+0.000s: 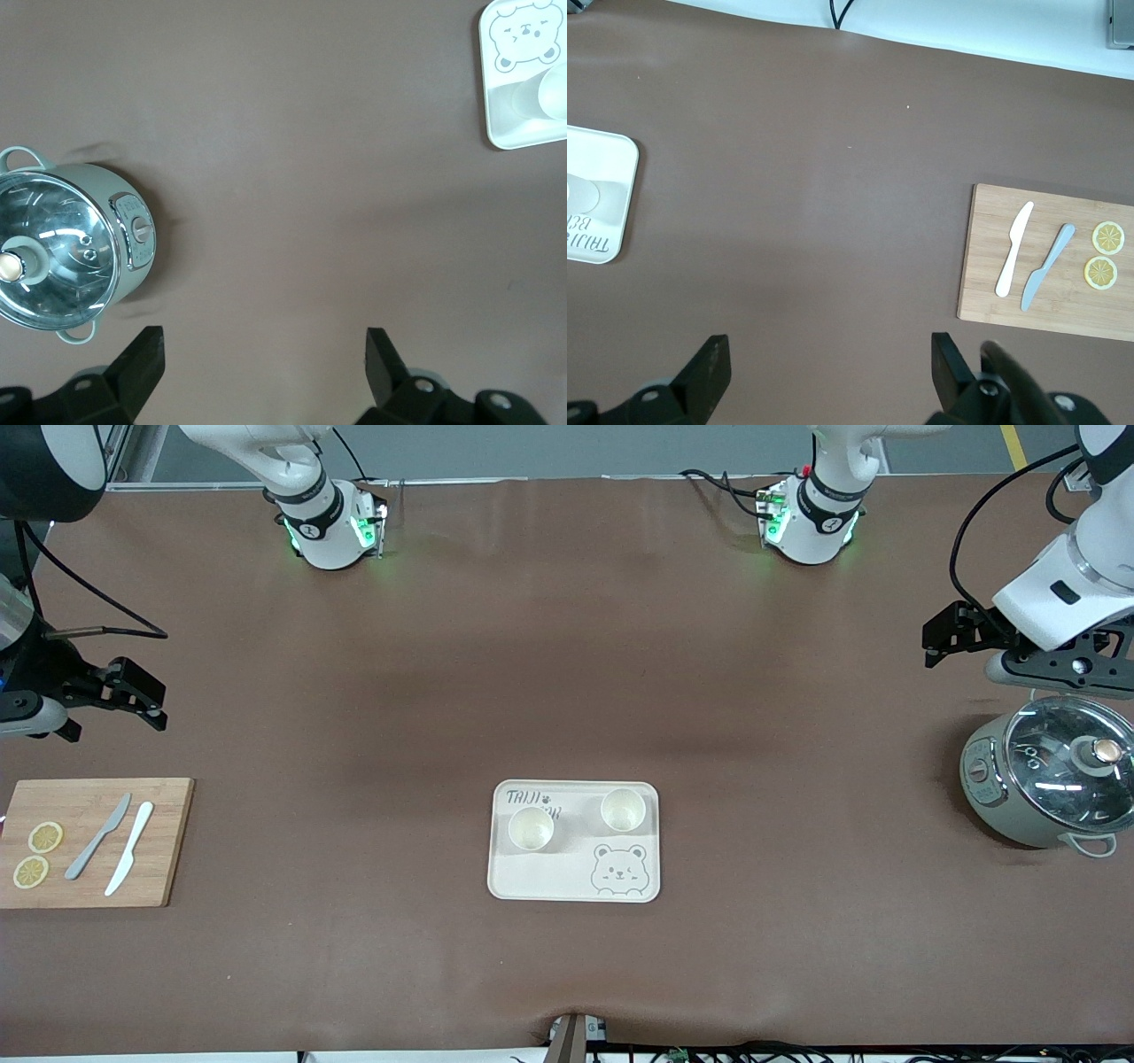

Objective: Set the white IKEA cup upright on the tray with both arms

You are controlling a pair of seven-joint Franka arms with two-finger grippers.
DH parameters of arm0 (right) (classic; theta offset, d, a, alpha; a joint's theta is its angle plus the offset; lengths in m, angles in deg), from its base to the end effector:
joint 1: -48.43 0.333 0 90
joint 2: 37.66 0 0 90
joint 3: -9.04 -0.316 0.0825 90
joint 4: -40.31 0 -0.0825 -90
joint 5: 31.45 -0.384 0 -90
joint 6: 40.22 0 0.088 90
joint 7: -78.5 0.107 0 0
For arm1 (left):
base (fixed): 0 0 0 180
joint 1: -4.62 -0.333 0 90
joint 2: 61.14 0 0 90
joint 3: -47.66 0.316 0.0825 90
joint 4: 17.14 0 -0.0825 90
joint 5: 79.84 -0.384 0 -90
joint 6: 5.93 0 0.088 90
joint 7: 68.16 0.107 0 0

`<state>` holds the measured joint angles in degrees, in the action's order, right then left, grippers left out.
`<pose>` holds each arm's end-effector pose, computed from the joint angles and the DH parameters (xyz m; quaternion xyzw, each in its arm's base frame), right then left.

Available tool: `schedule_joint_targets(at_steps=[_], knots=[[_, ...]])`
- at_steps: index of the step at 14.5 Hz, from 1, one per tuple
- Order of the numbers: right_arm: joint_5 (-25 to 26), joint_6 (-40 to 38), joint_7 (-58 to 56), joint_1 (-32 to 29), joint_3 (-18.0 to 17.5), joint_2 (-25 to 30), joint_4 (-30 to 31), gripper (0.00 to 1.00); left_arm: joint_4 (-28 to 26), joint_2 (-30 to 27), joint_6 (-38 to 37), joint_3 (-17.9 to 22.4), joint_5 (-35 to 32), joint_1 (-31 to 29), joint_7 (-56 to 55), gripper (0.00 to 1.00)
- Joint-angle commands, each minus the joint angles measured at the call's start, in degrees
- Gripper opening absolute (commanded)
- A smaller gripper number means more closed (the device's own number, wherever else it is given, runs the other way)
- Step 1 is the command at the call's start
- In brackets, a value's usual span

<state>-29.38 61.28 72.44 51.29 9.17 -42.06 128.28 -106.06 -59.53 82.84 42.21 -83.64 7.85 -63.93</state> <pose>0.5969 0.0254 0.6167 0.9936 0.0786 0.0790 0.0203 0.5555 -0.0767 0.6161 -0.9931 0.1122 0.0140 0.0324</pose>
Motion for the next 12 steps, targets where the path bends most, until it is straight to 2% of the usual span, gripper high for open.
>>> schedule_joint_targets(at_steps=[1,12], knots=[[0.6,-0.3,-0.2,0.0,-0.1,-0.4,-1.0,1.0,0.9,-0.1,-0.1,-0.3,-1.1,0.0,0.1,1.0],[0.3,0.2,0.3,-3.0,0.2,-1.0,-0.1,1.0,2.4,1.0,0.9,-0.1,-1.2,-0.3,0.2,1.0]])
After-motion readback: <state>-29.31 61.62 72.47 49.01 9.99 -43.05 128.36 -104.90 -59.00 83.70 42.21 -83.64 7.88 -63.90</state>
